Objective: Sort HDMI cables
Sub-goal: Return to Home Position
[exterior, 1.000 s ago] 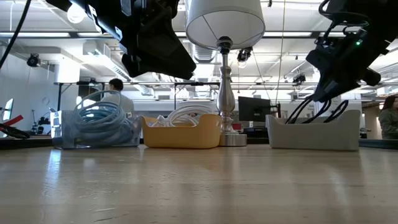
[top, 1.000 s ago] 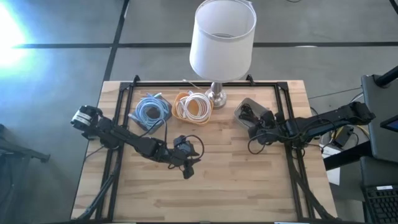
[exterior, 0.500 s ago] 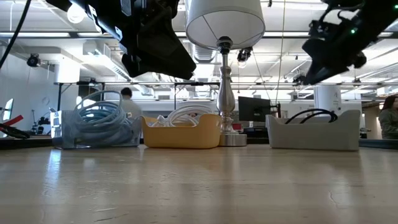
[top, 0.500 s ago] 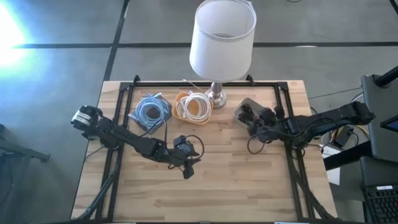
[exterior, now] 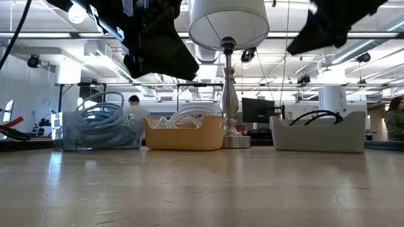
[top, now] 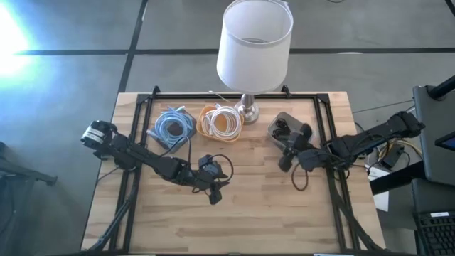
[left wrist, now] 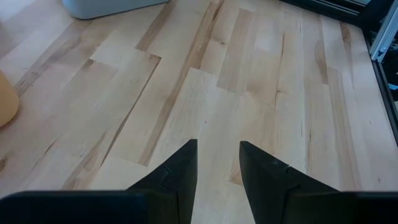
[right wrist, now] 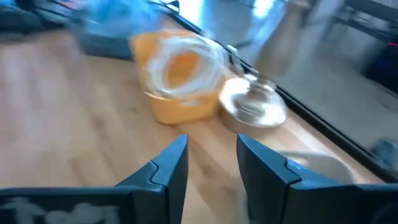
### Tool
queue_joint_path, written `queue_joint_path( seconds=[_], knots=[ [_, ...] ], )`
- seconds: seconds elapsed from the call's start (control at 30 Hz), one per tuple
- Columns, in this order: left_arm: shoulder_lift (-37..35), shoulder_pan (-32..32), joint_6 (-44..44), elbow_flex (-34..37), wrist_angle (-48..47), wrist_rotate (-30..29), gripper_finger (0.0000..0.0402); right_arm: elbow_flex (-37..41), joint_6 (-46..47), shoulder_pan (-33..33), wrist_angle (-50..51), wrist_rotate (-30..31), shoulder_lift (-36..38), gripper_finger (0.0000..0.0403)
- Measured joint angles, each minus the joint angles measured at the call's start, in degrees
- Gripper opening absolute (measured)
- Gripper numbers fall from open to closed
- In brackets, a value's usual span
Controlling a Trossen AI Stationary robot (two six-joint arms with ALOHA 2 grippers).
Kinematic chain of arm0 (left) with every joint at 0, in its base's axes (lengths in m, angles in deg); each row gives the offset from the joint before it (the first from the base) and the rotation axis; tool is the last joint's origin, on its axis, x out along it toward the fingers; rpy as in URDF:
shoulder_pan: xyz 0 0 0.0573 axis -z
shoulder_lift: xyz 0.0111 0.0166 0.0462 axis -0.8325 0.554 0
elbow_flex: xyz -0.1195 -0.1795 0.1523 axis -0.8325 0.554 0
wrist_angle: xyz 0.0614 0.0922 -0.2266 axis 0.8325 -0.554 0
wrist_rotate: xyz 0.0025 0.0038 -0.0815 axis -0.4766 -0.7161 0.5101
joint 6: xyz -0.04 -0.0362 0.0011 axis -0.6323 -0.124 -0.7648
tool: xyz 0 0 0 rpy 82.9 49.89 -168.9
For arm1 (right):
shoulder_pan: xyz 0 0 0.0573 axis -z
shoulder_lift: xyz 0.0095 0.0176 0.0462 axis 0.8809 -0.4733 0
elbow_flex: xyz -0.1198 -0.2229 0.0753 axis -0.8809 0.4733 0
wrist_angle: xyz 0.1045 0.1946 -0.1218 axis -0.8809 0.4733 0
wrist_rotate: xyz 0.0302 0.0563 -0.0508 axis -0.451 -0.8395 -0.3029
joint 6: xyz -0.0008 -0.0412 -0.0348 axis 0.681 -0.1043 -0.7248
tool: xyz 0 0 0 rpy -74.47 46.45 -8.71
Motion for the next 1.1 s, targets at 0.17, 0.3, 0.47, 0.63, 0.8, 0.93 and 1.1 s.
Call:
queue_joint_path(
  seconds=[0.17, 0.3, 0.47, 0.63, 0.8, 0.93, 1.1],
  knots=[
    [0.0, 0.01, 0.0, 0.0, 0.0, 0.0, 0.0122, -2.44, -3.59, -3.12, -0.91, -2.06, -0.13, 0.0125],
    [0.0, -0.1, 1.17, 0.0, 0.0, 0.0, 0.0122, -3.85, -8.66, -3.94, -0.89, -2.08, 0.01, 0.0123],
    [-0.45, -1.24, 4.86, 0.0, -0.69, -2.81, 0.0122, -5.74, -16.87, -3.87, -0.81, -2.03, 0.01, 0.0125],
    [-6.95, -1.75, 5.69, 0.02, -10.85, -10.26, 0.0122, -6.04, -16.8, -4.22, -0.3, -2.26, -0.02, 0.0121],
    [-18.04, 0.16, 7.47, 0.02, -16.93, -13.07, 0.0122, -5.77, -14.19, -4.2, 1.48, -4.51, 0.01, 0.0115],
    [-27.69, 1.62, 12.08, 0.7, -20.19, -15.52, 0.0122, -6.04, -14.18, -4.2, 1.03, -9.42, 0.07, 0.0112],
    [-39.24, 2.31, 16.91, 4.61, -20.6, -16.23, 0.0122, -6.13, -14.19, -4.2, -0.31, -12.37, 0.07, 0.0109]
  ],
)
